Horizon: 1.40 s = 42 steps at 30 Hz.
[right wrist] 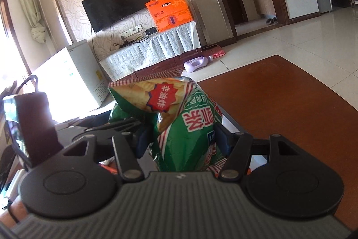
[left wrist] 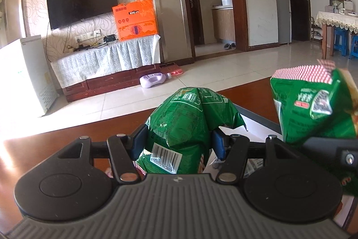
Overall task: Organize snacks
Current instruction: 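Lift both green chip bags and carry them toward the open box, then open the left gripper over the box to drop its green bag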
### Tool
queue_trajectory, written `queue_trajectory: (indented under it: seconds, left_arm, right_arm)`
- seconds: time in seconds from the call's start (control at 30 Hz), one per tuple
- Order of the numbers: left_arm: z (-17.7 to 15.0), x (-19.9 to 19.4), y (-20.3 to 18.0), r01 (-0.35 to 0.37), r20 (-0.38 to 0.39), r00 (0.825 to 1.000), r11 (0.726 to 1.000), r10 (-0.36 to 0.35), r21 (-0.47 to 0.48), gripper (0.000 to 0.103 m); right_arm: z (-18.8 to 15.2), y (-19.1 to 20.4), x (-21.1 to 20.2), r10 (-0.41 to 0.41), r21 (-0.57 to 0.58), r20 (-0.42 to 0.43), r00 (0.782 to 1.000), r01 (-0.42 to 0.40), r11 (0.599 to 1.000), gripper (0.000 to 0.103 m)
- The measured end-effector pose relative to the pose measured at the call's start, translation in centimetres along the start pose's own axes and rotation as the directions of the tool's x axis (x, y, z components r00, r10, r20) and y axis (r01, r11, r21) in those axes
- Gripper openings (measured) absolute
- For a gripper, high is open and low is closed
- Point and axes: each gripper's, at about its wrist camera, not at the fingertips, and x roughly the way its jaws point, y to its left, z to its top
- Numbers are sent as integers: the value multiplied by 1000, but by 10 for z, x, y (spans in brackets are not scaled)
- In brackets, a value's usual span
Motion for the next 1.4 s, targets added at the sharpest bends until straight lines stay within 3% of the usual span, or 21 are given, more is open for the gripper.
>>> queue_trajectory:
  seconds: [0.47, 0.73, 1.03, 1.4]
  left_arm:
    - [10, 43, -14, 36, 1, 999, 999, -36, 37, 68]
    - [15, 53, -10, 37, -4, 999, 999, -37, 24, 84]
    - [12, 18, 0, 16, 19, 1000, 999, -16, 32, 88]
    - [-23, -57, 3, 14, -37, 999, 999, -12, 33, 89]
  right_arm:
    - [5, 2, 11, -38, -13, -36, 999, 38, 999, 63]
    - [5, 3, 20, -60, -13, -54, 997, 60, 998, 63]
    - [2, 9, 24, -70, -39, -81, 994, 68, 997, 63]
    - [-6, 20, 12, -91, -85, -66, 994, 85, 993, 63]
